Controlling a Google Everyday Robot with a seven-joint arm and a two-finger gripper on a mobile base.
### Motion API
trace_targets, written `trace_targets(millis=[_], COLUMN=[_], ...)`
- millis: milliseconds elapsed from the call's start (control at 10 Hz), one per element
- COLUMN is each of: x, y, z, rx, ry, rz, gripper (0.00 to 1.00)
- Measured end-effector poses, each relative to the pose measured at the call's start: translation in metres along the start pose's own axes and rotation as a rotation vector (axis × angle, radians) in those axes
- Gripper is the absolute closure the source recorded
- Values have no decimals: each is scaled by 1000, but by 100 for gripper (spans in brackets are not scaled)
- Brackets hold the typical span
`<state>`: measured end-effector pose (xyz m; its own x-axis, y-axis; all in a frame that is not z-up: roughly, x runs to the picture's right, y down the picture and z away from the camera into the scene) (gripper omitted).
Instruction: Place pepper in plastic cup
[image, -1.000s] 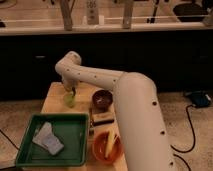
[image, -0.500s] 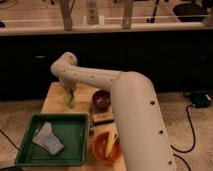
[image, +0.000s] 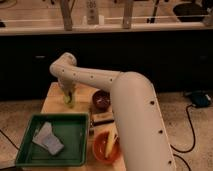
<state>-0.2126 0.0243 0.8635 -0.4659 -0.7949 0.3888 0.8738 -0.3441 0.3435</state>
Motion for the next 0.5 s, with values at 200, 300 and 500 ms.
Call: trace_targets(millis=[200, 300, 500], x=[-2, -2, -2], y=[1, 1, 2], z=[-1, -1, -2], rx=[-3, -4, -8], ry=[-2, -3, -4], rz=[8, 10, 11], gripper=[21, 20, 20])
